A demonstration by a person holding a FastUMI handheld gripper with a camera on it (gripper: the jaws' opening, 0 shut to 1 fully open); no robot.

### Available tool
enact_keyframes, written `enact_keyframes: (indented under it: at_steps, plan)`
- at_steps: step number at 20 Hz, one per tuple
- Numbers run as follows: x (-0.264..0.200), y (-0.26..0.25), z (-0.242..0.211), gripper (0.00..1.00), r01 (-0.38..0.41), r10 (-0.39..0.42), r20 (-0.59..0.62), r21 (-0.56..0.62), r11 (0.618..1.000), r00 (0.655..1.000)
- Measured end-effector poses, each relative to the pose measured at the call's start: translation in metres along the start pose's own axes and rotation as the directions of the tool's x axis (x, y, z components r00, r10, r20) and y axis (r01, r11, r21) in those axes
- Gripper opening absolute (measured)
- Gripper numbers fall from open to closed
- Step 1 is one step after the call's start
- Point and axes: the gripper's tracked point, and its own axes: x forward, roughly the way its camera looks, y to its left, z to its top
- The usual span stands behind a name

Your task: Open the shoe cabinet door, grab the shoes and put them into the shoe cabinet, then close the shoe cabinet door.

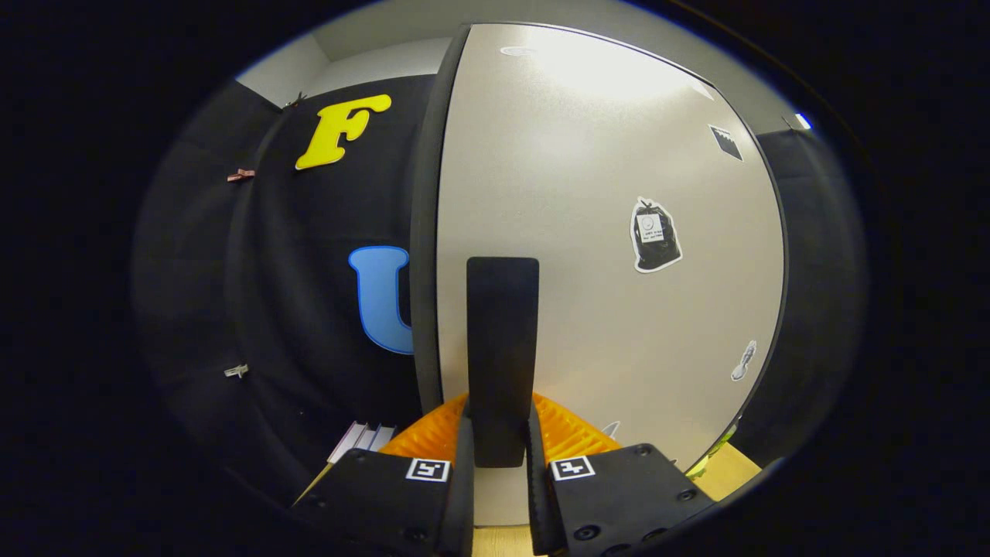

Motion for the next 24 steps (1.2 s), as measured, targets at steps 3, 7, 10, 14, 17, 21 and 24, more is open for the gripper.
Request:
enact_keyframes:
  at_steps: [3, 7, 10, 14, 17, 21, 24]
  plan:
    - [-0.014, 0.000, 0.001, 0.32, -0.009, 0.009, 0.009, 0.020, 1.000, 1.000]
    - [-0.040, -0.004, 0.001, 0.32, -0.027, 0.027, 0.008, 0.020, 0.999, 1.000]
    - [-0.063, -0.011, -0.001, 0.33, -0.056, 0.056, 0.000, 0.037, 0.998, 0.998]
    - [-0.093, -0.025, -0.003, 0.33, -0.102, 0.103, -0.009, 0.053, 0.993, 0.995]
    - [-0.121, -0.039, -0.004, 0.32, -0.143, 0.144, -0.013, 0.066, 0.988, 0.990]
    - [-0.155, -0.059, -0.006, 0.32, -0.207, 0.208, -0.025, 0.061, 0.977, 0.978]
    - [-0.177, -0.079, -0.006, 0.32, -0.242, 0.243, -0.027, 0.055, 0.969, 0.970]
